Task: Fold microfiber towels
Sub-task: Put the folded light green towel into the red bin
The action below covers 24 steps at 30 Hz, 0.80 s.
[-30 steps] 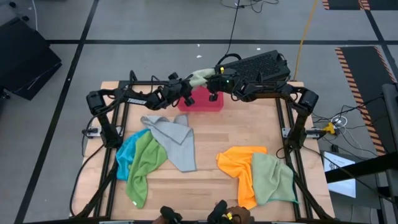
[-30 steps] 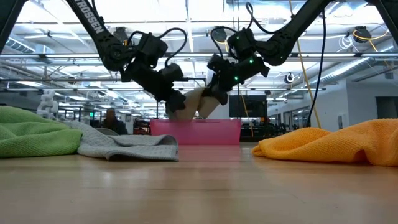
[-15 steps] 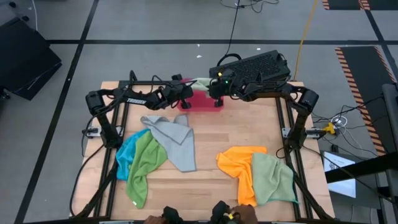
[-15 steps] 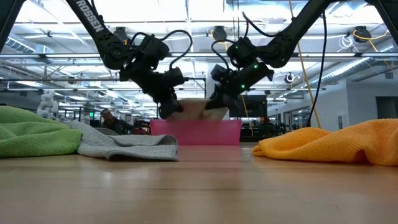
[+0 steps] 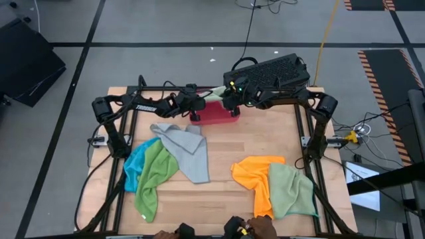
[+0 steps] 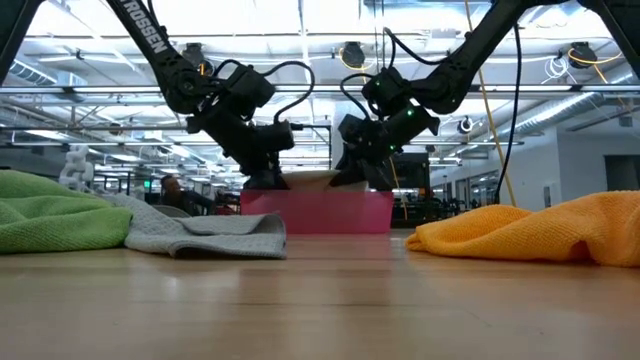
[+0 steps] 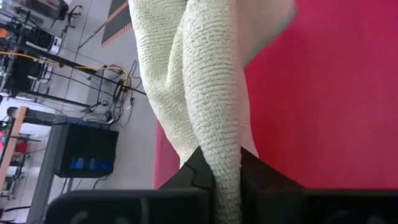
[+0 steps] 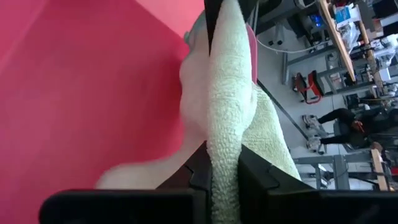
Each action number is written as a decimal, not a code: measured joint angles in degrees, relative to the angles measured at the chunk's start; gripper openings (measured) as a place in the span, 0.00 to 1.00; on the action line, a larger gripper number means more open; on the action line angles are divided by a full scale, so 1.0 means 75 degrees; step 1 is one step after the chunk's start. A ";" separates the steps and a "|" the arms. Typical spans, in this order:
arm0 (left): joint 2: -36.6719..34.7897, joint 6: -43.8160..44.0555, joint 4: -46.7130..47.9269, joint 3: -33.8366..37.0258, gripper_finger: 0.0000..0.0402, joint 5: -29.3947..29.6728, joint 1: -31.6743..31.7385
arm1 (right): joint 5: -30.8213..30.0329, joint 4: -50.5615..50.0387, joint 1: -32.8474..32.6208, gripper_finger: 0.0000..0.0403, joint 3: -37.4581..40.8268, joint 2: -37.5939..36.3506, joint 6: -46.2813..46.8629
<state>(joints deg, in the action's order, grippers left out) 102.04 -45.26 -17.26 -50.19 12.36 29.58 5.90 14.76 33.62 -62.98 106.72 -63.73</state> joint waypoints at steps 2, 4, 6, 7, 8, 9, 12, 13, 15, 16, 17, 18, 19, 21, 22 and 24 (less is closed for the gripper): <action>-0.0003 -0.0109 0.0040 0.0000 0.05 -0.0002 -0.0006 | 0.0022 -0.0004 0.0003 0.11 0.0000 -0.0001 0.0072; -0.0003 -0.0157 0.0126 0.0000 0.05 0.0000 -0.0006 | 0.0036 -0.0006 0.0001 0.14 0.0000 -0.0003 0.0264; -0.0003 -0.0177 0.0199 0.0001 0.07 0.0000 0.0001 | 0.0267 -0.0006 0.0029 0.19 0.0000 -0.0010 0.0592; -0.0003 -0.0209 0.0216 0.0005 0.07 0.0003 0.0003 | 0.0460 -0.0009 0.0060 0.22 0.0000 -0.0030 0.0791; -0.0003 -0.0239 0.0231 0.0009 0.08 0.0003 0.0008 | 0.0627 -0.0022 0.0089 0.24 0.0000 -0.0044 0.1006; -0.0003 -0.0310 0.0243 0.0011 0.08 0.0000 0.0009 | 0.0783 -0.0021 0.0125 0.27 0.0000 -0.0050 0.1199; -0.0003 -0.0421 0.0257 0.0015 0.07 -0.0002 0.0009 | 0.1091 -0.0095 0.0260 0.33 -0.0022 -0.0048 0.1832; -0.0003 -0.0425 0.0259 0.0015 0.06 -0.0005 0.0009 | 0.1210 -0.0100 0.0318 0.34 -0.0034 -0.0047 0.2045; -0.0003 -0.0427 0.0259 0.0015 0.05 -0.0005 0.0009 | 0.1416 -0.0061 0.0417 0.37 -0.0047 -0.0053 0.2455; -0.0003 -0.0429 0.0264 0.0015 0.04 -0.0007 0.0008 | 0.1520 -0.0056 0.0461 0.37 -0.0047 -0.0062 0.2730; -0.0003 -0.0432 0.0266 0.0015 0.04 -0.0006 0.0006 | 0.1686 -0.0061 0.0514 0.38 -0.0047 -0.0067 0.2984; -0.0003 -0.0437 0.0280 0.0015 0.04 -0.0008 0.0009 | 0.1920 -0.0069 0.0563 0.38 -0.0047 -0.0097 0.3250; -0.0003 -0.0437 0.0291 0.0015 0.05 -0.0014 0.0009 | 0.2238 -0.0117 0.0626 0.38 -0.0047 -0.0146 0.3556; -0.0003 -0.0439 0.0297 0.0015 0.07 -0.0017 0.0009 | 0.2740 0.0021 0.0734 0.37 -0.0048 -0.0244 0.4369; -0.0003 -0.0440 0.0297 0.0015 0.08 -0.0022 0.0009 | 0.2952 0.0106 0.0784 0.36 -0.0052 -0.0289 0.4845; -0.0003 -0.0510 0.0294 0.0015 0.09 -0.0037 0.0009 | 0.3283 0.0552 0.0849 0.34 -0.0052 -0.0309 0.5955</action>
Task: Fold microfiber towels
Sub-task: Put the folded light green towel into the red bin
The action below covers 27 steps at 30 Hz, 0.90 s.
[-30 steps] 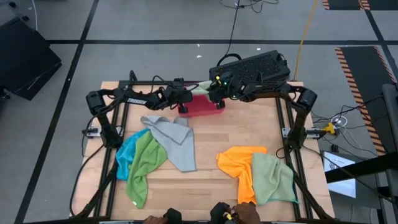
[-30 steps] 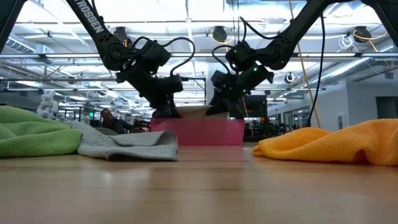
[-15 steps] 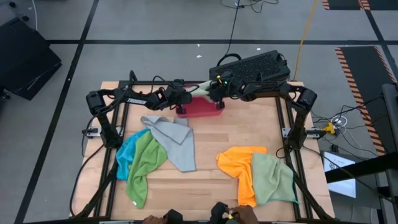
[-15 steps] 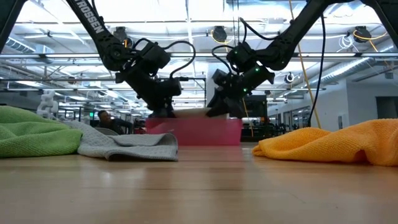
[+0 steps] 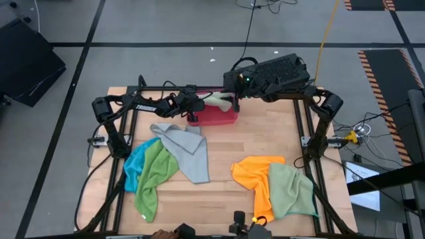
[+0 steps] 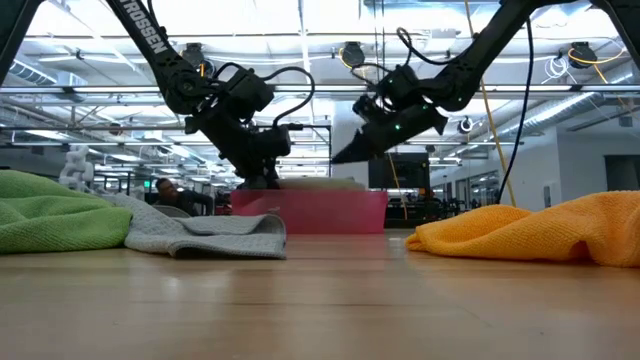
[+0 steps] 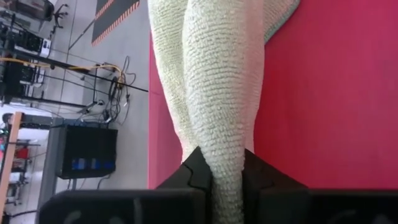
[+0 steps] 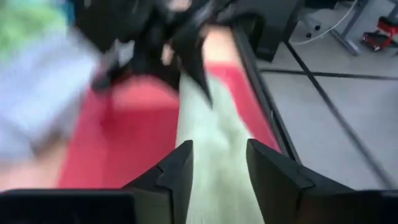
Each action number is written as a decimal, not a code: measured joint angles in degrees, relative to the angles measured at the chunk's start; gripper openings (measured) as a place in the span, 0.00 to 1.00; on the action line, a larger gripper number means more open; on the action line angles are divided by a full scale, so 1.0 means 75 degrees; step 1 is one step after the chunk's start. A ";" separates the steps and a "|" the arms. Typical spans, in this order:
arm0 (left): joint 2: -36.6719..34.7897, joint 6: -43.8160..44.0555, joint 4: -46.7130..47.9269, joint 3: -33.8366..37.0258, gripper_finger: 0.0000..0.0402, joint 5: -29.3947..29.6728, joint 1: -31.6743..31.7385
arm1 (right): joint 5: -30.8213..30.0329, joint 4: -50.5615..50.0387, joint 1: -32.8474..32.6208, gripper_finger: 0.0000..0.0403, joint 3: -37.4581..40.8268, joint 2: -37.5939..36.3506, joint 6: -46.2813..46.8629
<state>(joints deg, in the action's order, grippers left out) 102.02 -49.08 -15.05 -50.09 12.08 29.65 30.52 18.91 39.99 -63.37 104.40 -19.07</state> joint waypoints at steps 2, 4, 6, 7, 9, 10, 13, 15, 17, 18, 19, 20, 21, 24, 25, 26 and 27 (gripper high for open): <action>0.0000 -0.0093 0.0000 0.0000 0.09 0.0000 0.0000 | 0.0234 0.0534 0.0032 0.30 0.0000 0.0000 0.0976; 0.0000 -0.0102 -0.0002 0.0000 0.09 -0.0006 -0.0003 | 0.0348 0.1014 -0.0084 0.26 -0.0007 0.0004 0.1485; 0.0000 -0.0051 0.0000 0.0000 0.09 -0.0004 -0.0003 | 0.0359 0.1021 -0.0236 0.20 -0.0110 0.0055 0.1775; 0.0000 -0.0049 -0.0003 0.0000 0.09 -0.0004 -0.0003 | 0.0352 0.0872 -0.0286 0.16 -0.0151 0.0063 0.2023; 0.0000 -0.0046 -0.0003 0.0000 0.10 -0.0003 -0.0003 | 0.0168 0.0696 -0.0360 0.09 -0.0249 0.0121 0.2499; 0.0000 -0.0046 -0.0006 0.0000 0.10 -0.0003 -0.0006 | 0.0099 0.0712 -0.0386 0.05 -0.0273 0.0145 0.2671; 0.0000 -0.0043 -0.0006 0.0000 0.13 0.0044 -0.0006 | -0.0011 0.0427 -0.0385 0.02 -0.0271 0.0157 0.2952; 0.0000 -0.0043 -0.0006 0.0000 0.14 0.0159 -0.0006 | -0.0272 0.0111 -0.0417 0.03 -0.0271 0.0215 0.2913; 0.0000 -0.0041 -0.0014 0.0000 0.16 0.0195 -0.0006 | -0.0415 -0.0043 -0.0426 0.02 -0.0271 0.0410 0.2880; 0.0000 -0.0040 -0.0015 0.0000 0.16 0.0195 -0.0006 | -0.0455 -0.0100 -0.0420 0.01 -0.0271 0.0538 0.2879; 0.0000 -0.0040 -0.0015 0.0000 0.17 0.0195 -0.0006 | -0.0464 -0.0090 -0.0417 0.01 -0.0271 0.0678 0.2882; 0.0000 -0.0040 -0.0019 0.0000 0.18 0.0195 -0.0006 | -0.0468 -0.0087 -0.0414 0.00 -0.0271 0.0798 0.2885; 0.0000 -0.0041 -0.0022 0.0000 0.18 0.0192 -0.0006 | -0.0466 -0.0077 -0.0416 0.00 -0.0271 0.0915 0.2884; 0.0000 -0.0118 -0.0015 0.0000 0.20 0.0192 -0.0006 | -0.0457 -0.0059 -0.0495 0.01 -0.0271 0.1166 0.2791; 0.0000 -0.0173 -0.0015 0.0000 0.20 0.0192 -0.0006 | -0.0466 -0.0066 -0.0538 0.00 -0.0271 0.1207 0.2670; 0.0000 -0.0200 -0.0014 -0.0003 0.21 0.0192 -0.0006 | -0.0466 -0.0113 -0.0575 0.00 -0.0268 0.1215 0.2601; -0.0008 -0.0212 -0.0012 -0.0003 0.22 0.0192 -0.0006 | -0.0525 -0.0153 -0.0620 0.00 -0.0268 0.1215 0.2517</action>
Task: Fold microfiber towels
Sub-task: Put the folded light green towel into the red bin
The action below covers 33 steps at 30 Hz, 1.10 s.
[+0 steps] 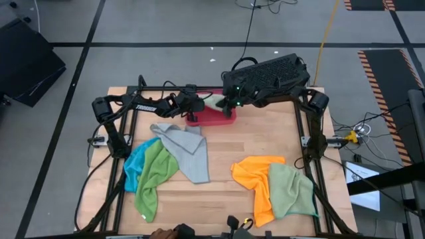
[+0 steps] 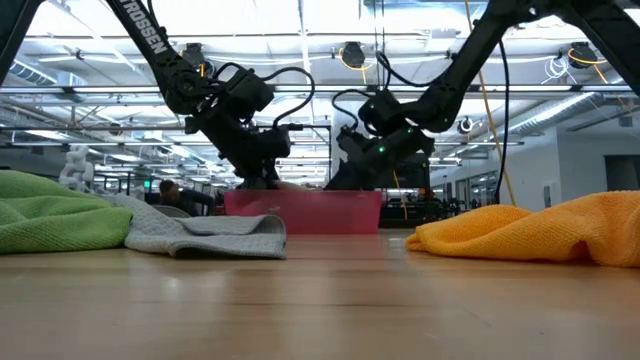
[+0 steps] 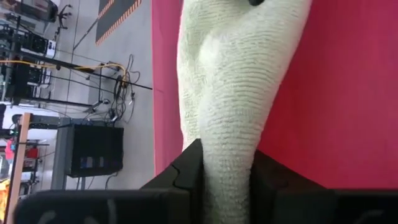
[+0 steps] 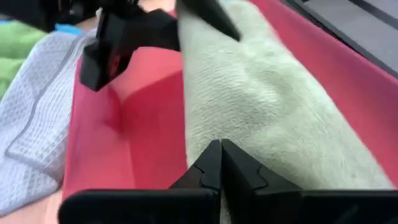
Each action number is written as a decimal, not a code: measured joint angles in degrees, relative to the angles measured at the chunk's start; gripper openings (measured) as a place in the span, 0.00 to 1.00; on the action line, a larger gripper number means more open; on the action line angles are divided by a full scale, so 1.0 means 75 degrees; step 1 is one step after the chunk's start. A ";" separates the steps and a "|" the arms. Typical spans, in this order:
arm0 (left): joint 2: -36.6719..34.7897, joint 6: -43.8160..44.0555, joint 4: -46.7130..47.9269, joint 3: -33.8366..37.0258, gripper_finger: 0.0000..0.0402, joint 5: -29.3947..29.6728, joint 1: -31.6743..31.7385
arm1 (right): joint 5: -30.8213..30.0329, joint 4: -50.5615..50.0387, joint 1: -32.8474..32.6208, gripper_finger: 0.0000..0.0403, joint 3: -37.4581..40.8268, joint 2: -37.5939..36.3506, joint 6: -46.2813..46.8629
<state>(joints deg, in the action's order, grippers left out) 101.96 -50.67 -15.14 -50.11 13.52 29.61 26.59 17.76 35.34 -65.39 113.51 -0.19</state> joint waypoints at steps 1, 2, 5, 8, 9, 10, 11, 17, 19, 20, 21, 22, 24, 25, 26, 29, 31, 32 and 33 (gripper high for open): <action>-0.0057 -0.0006 0.0044 0.0000 0.24 -0.0012 0.0000 | -0.0123 -0.0029 -0.0048 0.00 0.0000 -0.0008 -0.0065; -0.0119 -0.0011 0.0068 0.0000 0.25 -0.0056 0.0000 | -0.0265 -0.0079 -0.0089 0.00 0.0000 -0.0012 -0.0113; -0.0441 0.0093 0.0223 -0.0006 0.31 -0.0246 0.0000 | -0.0535 -0.0307 -0.0151 0.00 0.0000 -0.0012 -0.0226; -0.0824 0.0394 0.0605 -0.0006 0.37 -0.0785 0.0000 | -0.0562 -0.0537 -0.0179 0.00 0.0000 -0.0012 -0.0315; -0.0973 0.0515 0.0844 -0.0006 0.38 -0.1018 0.0024 | -0.0568 -0.0596 -0.0177 0.00 0.0000 -0.0012 -0.0331; -0.1094 0.0624 0.0952 -0.0006 0.40 -0.1230 0.0051 | -0.0574 -0.0625 -0.0176 0.00 0.0000 -0.0012 -0.0334; -0.1197 0.0720 0.1024 -0.0008 0.41 -0.1417 0.0070 | -0.0577 -0.0629 -0.0178 0.00 0.0000 -0.0012 -0.0339; -0.1719 0.1730 0.1574 -0.0012 0.45 -0.1846 0.0178 | -0.0588 -0.0664 -0.0212 0.00 0.0000 -0.0012 -0.0332; -0.1875 0.2347 0.1497 -0.0012 0.44 -0.2115 0.0221 | -0.0584 -0.0682 -0.0229 0.00 0.0000 -0.0012 -0.0343; -0.1908 0.2736 0.1276 -0.0012 0.44 -0.2282 0.0229 | -0.0583 -0.0690 -0.0229 0.00 0.0000 -0.0012 -0.0351; -0.1913 0.3263 0.0999 -0.0016 0.42 -0.2455 0.0230 | -0.0580 -0.0690 -0.0229 0.00 0.0000 -0.0012 -0.0369; -0.1905 0.3813 0.0851 -0.0020 0.41 -0.2624 0.0228 | -0.0580 -0.0690 -0.0229 0.00 0.0000 -0.0012 -0.0418; -0.1748 0.4471 0.0705 -0.0017 0.36 -0.2853 0.0155 | -0.0580 -0.0703 -0.0229 0.00 0.0002 -0.0081 -0.0467; -0.1635 0.4562 0.0691 -0.0017 0.33 -0.2852 0.0098 | -0.0576 -0.0742 -0.0229 0.00 0.0006 -0.0172 -0.0468; -0.1521 0.4622 0.0761 -0.0016 0.30 -0.2793 0.0033 | -0.0571 -0.0791 -0.0230 0.00 0.0009 -0.0299 -0.0468; -0.1137 0.4752 0.0634 -0.0008 0.20 -0.2520 -0.0084 | -0.0574 -0.1133 -0.0283 0.00 0.0006 -0.0790 -0.0488; -0.0837 0.4767 0.0595 -0.0012 0.13 -0.2358 -0.0107 | -0.0577 -0.1517 -0.0369 0.00 0.0008 -0.1128 -0.0549; -0.0697 0.4769 0.0609 -0.0011 0.10 -0.2314 -0.0108 | -0.0583 -0.1699 -0.0423 0.00 0.0044 -0.1316 -0.0558; -0.0556 0.4768 0.0615 -0.0009 0.07 -0.2291 -0.0108 | -0.0600 -0.1768 -0.0486 0.00 0.0129 -0.1513 -0.0555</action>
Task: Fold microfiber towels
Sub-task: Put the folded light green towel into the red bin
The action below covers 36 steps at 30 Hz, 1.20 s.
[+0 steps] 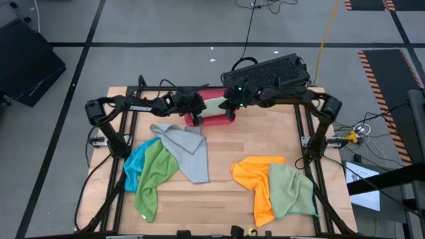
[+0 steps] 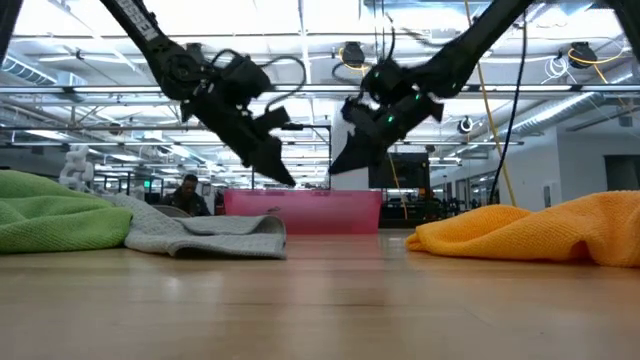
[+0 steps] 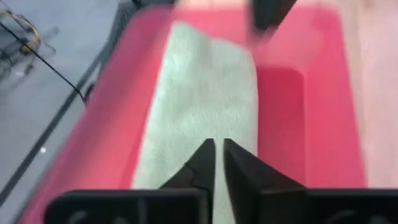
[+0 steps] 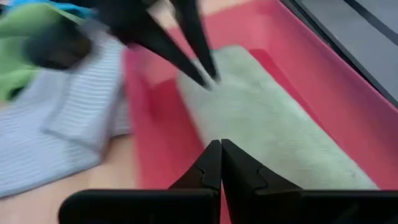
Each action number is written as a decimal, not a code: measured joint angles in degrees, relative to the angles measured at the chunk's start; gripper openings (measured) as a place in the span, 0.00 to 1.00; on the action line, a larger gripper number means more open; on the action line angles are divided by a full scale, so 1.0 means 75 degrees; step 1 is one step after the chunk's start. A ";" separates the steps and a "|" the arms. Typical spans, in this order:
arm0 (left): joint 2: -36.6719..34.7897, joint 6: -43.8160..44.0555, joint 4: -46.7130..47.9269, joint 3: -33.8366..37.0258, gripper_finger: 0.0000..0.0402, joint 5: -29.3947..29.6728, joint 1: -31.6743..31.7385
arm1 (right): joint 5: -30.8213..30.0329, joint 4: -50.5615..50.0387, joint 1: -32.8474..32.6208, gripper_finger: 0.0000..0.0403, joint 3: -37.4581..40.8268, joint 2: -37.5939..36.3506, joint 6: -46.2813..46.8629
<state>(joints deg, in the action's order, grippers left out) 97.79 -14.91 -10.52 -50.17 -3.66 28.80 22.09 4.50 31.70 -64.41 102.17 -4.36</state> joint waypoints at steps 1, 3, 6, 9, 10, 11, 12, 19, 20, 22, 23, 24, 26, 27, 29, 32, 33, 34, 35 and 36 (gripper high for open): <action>0.0127 -0.0035 -0.0009 0.0000 0.04 0.0020 0.0010 | -0.0131 0.0000 -0.0073 0.00 0.0104 -0.0187 0.0000; 0.0355 -0.0174 -0.0001 0.0000 0.01 0.0088 0.0049 | -0.0574 -0.0003 -0.0243 0.00 0.0383 -0.0544 0.0017; 0.0760 -0.0242 -0.0033 0.0000 0.04 0.0317 0.0179 | -0.1229 -0.0029 -0.0505 0.00 0.0840 -0.0949 0.0046; 0.0996 -0.0301 -0.0104 -0.0015 0.08 0.0303 0.0295 | -0.1678 0.0055 -0.0782 0.00 0.1344 -0.1349 0.0186; 0.0981 -0.0322 -0.0110 -0.0017 0.09 0.0307 0.0297 | -0.1814 0.0061 -0.0886 0.00 0.1522 -0.1500 0.0242; 0.0937 -0.0382 -0.0041 -0.0016 0.09 0.0346 0.0300 | -0.1937 0.0037 -0.1003 0.00 0.1702 -0.1650 0.0303; 0.0890 -0.0463 -0.0009 -0.0009 0.09 0.0367 0.0300 | -0.2089 0.0040 -0.1123 0.00 0.1862 -0.1790 0.0341; -0.0070 -0.0733 0.0146 -0.0009 0.05 0.0584 0.0265 | -0.2912 0.0104 -0.1904 0.00 0.2804 -0.3081 0.0788; -0.0221 -0.0727 0.0291 -0.0057 0.04 0.0592 0.0265 | -0.2980 0.0112 -0.2001 0.00 0.2917 -0.3266 0.0878; -0.0506 -0.0632 0.0940 -0.0276 0.03 0.0682 0.0256 | -0.3006 0.0111 -0.2172 0.00 0.3133 -0.3575 0.1072; -0.0579 -0.0600 0.1270 -0.0490 0.02 0.0759 0.0232 | -0.3075 0.0127 -0.2224 0.00 0.3205 -0.3682 0.1137; -0.0657 -0.0578 0.1625 -0.0683 0.01 0.0849 0.0189 | -0.3209 0.0127 -0.2282 0.00 0.3274 -0.3756 0.1182; -0.0727 -0.0445 0.2435 -0.1008 0.01 0.1151 0.0075 | -0.3680 0.0300 -0.2332 0.00 0.3309 -0.3749 0.1294; -0.0707 -0.0395 0.2648 -0.1169 0.01 0.1241 -0.0006 | -0.3863 0.0585 -0.2292 0.00 0.3308 -0.3675 0.1319; -0.0778 -0.0322 0.3246 -0.1375 0.01 0.1298 -0.0158 | -0.3889 0.1139 -0.2190 0.00 0.3256 -0.3458 0.1263; -0.1127 0.0035 0.3787 -0.1454 0.01 0.1382 -0.0425 | -0.3418 0.1575 -0.1870 0.00 0.2863 -0.2821 0.1039; -0.1303 0.0251 0.3946 -0.1369 0.01 0.1470 -0.0537 | -0.3213 0.1506 -0.1720 0.00 0.2620 -0.2548 0.0991; -0.1524 0.0477 0.4151 -0.1229 0.01 0.1575 -0.0646 | -0.3015 0.1455 -0.1573 0.00 0.2316 -0.2263 0.0946; -0.1778 0.0703 0.4307 -0.1056 0.01 0.1697 -0.0780 | -0.2837 0.1343 -0.1454 0.00 0.2003 -0.1967 0.0891; -0.2030 0.0960 0.4370 -0.0864 0.01 0.1852 -0.0947 | -0.2652 0.1143 -0.1346 0.00 0.1677 -0.1666 0.0837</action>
<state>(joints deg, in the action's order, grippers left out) 82.56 -7.71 22.25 -56.65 10.23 21.69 2.20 13.08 21.61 -51.83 89.67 1.91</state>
